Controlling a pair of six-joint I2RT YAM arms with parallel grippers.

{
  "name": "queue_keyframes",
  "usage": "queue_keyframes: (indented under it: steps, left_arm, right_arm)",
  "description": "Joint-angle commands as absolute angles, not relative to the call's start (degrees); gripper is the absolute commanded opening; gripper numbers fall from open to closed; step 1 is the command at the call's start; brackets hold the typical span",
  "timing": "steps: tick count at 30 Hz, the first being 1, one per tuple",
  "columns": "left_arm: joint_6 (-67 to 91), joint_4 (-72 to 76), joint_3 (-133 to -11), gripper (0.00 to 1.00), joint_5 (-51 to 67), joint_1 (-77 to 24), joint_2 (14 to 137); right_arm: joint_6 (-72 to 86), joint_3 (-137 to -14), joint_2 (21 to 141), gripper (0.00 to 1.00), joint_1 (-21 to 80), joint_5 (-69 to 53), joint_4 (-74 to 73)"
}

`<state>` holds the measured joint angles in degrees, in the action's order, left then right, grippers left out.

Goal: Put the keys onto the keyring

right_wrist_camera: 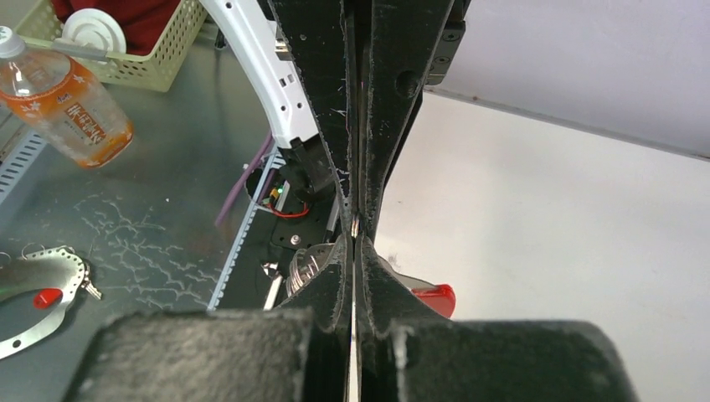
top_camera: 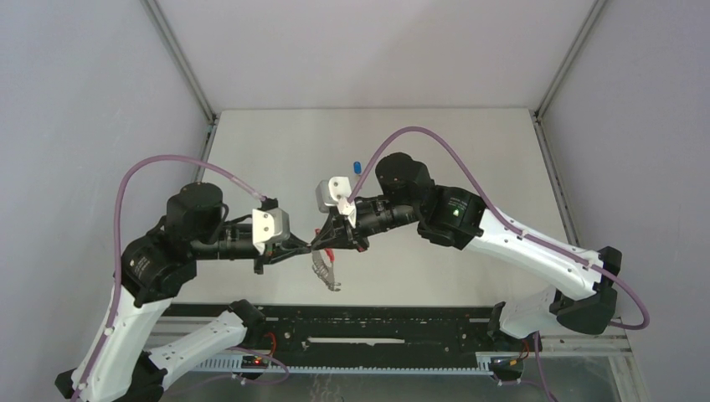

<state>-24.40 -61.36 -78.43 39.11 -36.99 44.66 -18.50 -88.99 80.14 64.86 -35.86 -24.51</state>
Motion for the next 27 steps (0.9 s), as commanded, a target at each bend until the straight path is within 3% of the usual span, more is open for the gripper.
queue_keyframes:
  steps: [1,2,6,9,13,21,27]
  left_arm:
    - [-23.8,-58.7,-80.2,0.00,39.8,-37.4,44.3]
    - [-23.7,-58.6,-80.1,0.01,39.9,-37.4,44.4]
    - [-24.4,-60.7,-81.2,0.35,39.8,-37.3,45.2]
    - [-27.6,-63.7,-82.3,0.45,40.9,-37.3,44.8]
    - [-27.6,-65.0,-82.3,0.42,40.8,-37.3,44.3]
    - [-22.3,-60.6,-78.6,0.22,39.8,-37.3,44.0]
    - [-18.4,-57.2,-80.3,0.22,44.5,-37.3,44.6]
  right_arm:
    - [-16.6,-88.8,78.7,0.00,65.2,-35.2,-18.4]
    - [-15.7,-87.7,78.4,0.00,65.2,-35.1,-17.1]
    - [-9.8,-78.8,74.4,0.00,65.0,-32.7,-3.3]
    - [-3.8,-71.5,70.7,0.00,64.8,-30.7,9.1]
    - [4.0,-63.0,66.6,0.00,64.8,-26.7,22.9]
    - [13.9,-53.9,64.3,0.00,65.1,-23.0,39.3]
    - [15.9,-51.0,65.9,0.00,66.3,-21.7,44.6]
